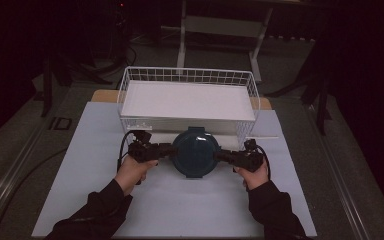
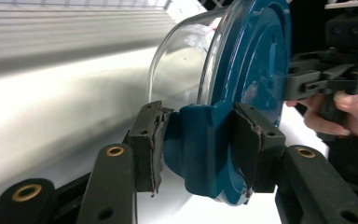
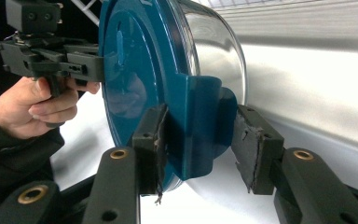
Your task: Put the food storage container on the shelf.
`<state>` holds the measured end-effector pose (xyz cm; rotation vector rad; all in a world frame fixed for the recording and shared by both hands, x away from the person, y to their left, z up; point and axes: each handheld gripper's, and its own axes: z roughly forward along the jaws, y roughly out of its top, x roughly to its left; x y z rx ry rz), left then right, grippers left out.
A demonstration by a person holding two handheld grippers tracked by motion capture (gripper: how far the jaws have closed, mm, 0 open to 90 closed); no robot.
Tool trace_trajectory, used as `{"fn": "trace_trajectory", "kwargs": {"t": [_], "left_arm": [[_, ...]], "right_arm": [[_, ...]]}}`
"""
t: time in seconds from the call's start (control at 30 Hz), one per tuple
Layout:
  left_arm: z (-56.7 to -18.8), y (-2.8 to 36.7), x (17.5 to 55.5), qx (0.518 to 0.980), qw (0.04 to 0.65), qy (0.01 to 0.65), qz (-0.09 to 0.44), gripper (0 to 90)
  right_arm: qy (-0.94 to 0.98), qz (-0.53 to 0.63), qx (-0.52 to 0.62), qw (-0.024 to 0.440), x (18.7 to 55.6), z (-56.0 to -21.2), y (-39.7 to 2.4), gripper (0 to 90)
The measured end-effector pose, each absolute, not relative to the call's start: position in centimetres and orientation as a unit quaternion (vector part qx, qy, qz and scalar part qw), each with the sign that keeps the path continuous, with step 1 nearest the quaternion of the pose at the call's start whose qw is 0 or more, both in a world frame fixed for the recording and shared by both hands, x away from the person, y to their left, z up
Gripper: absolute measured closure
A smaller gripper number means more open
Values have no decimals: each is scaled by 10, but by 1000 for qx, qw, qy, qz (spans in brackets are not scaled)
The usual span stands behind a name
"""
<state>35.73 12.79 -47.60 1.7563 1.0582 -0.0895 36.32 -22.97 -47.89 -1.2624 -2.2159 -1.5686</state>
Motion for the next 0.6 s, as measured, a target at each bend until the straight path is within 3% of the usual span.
{"fn": "trace_trajectory", "kwargs": {"t": [0.6], "left_arm": [[-498, 128, 386, 705, 521, 479, -46, 550]], "right_arm": [[-723, -521, -449, 61, 396, -497, -223, 559]]}}
